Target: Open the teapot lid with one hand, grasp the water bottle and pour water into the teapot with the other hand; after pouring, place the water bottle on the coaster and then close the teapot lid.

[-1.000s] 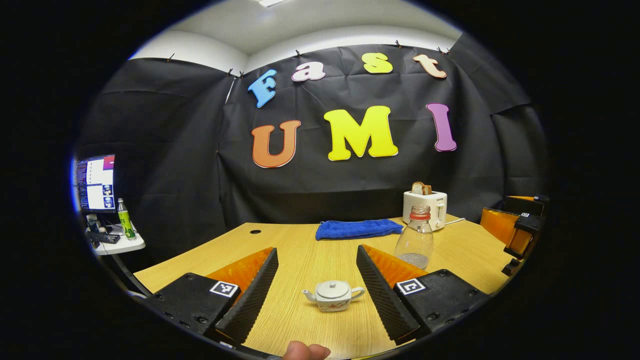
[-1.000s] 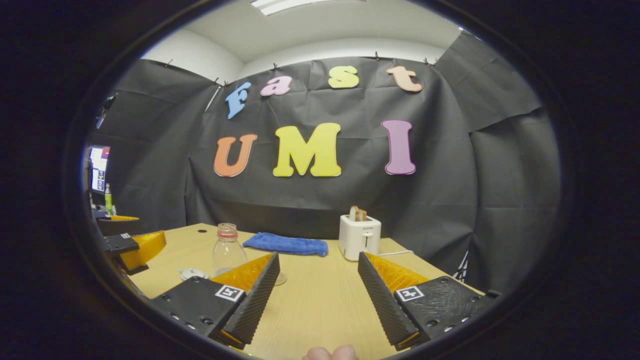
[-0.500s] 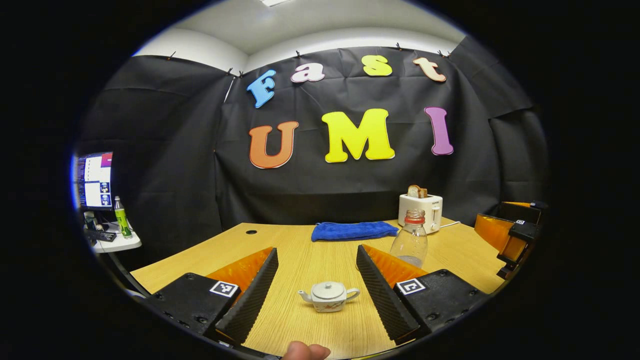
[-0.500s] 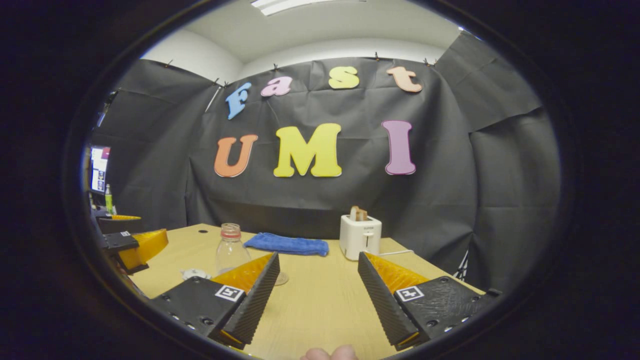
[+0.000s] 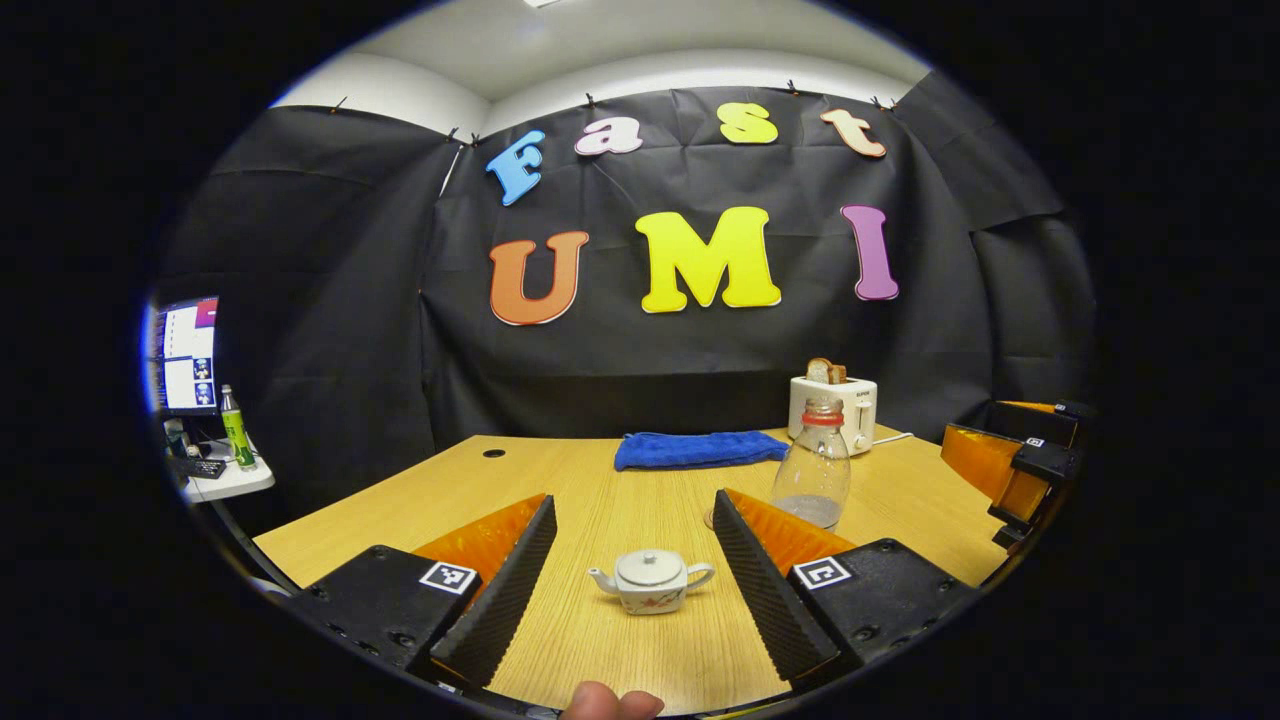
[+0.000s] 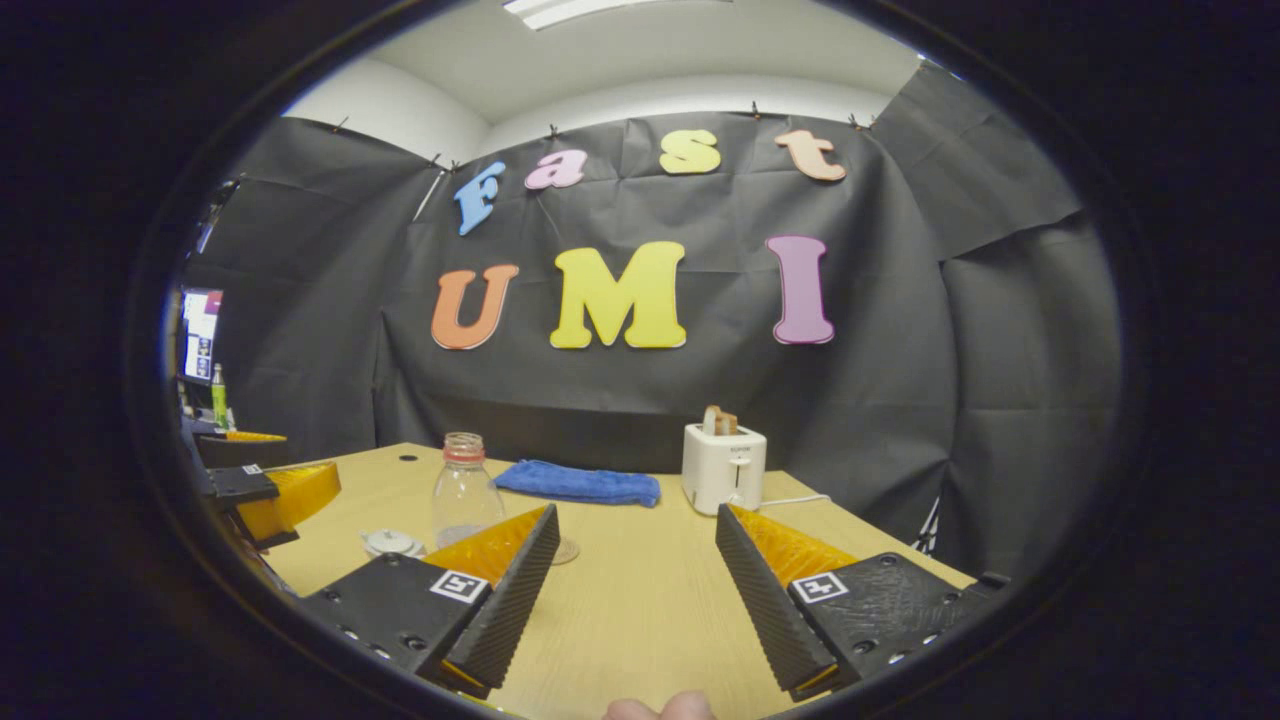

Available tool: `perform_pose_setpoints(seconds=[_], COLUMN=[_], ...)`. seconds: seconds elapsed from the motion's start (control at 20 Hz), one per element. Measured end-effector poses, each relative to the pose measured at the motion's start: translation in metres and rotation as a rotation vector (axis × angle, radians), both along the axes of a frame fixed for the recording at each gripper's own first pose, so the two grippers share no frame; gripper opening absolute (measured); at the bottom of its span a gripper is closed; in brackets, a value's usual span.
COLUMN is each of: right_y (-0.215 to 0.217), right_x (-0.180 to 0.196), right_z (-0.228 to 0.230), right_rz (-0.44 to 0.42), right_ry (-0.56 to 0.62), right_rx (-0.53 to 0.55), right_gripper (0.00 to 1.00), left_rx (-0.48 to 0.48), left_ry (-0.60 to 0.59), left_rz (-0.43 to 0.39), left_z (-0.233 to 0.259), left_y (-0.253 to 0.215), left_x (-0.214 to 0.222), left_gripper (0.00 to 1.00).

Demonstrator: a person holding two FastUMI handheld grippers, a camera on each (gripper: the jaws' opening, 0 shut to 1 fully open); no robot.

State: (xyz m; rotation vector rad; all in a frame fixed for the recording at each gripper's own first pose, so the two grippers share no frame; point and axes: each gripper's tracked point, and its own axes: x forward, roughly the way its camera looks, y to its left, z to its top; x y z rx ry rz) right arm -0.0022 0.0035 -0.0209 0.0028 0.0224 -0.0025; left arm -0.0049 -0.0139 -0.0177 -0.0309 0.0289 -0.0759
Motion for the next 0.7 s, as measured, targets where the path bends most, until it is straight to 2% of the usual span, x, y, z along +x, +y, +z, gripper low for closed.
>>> perform_pose_setpoints(seconds=[0.45, 0.7], right_y=[-0.009, -0.016], right_x=[0.016, 0.02], right_z=[-0.024, -0.031], right_rz=[-0.01, -0.022], right_ry=[0.047, 0.06], right_rx=[-0.02, -0.017], right_gripper=[0.94, 0.94], left_rx=[-0.009, -0.01], left_ry=[0.099, 0.143], left_rz=[-0.06, -0.084], left_z=[-0.045, -0.056], left_y=[-0.008, -0.013], left_x=[0.028, 0.044], left_gripper=[0.98, 0.82])
